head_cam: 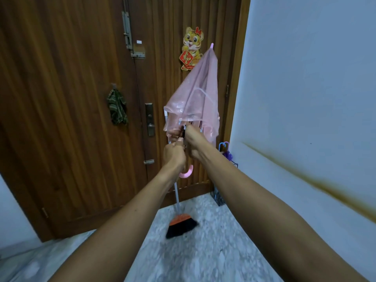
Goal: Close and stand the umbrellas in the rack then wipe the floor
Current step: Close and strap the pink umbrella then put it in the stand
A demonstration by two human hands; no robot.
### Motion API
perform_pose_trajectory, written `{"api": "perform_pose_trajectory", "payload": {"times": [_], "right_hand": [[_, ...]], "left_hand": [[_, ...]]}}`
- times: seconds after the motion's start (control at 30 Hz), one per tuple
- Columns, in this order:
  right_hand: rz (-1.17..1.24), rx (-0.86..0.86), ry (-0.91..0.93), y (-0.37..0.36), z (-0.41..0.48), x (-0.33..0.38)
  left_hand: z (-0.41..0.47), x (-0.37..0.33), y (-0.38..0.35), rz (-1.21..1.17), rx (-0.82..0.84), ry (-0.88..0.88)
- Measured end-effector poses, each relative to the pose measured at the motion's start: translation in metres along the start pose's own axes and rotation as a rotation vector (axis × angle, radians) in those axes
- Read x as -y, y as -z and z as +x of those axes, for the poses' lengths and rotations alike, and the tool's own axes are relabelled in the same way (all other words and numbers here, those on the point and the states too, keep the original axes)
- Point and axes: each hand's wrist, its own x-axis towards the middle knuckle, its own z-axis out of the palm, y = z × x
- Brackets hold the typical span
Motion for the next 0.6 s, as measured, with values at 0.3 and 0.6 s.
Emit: {"api": "perform_pose_trajectory", "payload": {"times": [0.3, 0.6], "right_hand": [[-0.354, -0.102, 0.329, 0.015, -0.020, 0.031], [-0.279, 0.068, 0.224, -0.005, -0.014, 0.078]], "left_hand": [[0.038, -0.023, 0.026, 0.044, -0.252, -0.105], [0.016, -0.024, 0.015, 0.009, -0.137, -0.309]]}}
